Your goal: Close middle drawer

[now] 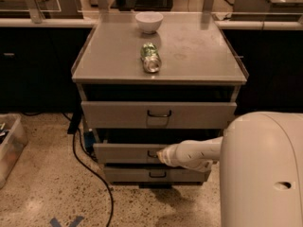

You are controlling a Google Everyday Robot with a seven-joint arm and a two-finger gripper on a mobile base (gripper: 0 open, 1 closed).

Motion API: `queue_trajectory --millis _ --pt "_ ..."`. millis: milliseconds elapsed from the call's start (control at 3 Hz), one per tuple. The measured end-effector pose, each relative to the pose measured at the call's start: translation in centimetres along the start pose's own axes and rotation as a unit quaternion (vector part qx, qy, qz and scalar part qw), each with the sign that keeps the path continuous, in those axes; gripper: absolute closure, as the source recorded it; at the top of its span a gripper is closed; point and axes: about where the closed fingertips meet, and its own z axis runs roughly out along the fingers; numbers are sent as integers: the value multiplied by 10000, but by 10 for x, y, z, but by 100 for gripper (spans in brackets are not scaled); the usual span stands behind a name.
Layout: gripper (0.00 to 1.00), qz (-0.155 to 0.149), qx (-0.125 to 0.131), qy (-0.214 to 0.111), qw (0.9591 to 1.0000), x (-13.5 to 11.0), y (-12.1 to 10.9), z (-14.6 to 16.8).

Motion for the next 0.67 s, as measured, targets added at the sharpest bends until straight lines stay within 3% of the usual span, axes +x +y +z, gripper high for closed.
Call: queue_trajectory --millis 333,667 --pt "100 191 79 -106 9997 -6 -11 5" --pt "100 191 79 -106 9997 -6 -11 5"
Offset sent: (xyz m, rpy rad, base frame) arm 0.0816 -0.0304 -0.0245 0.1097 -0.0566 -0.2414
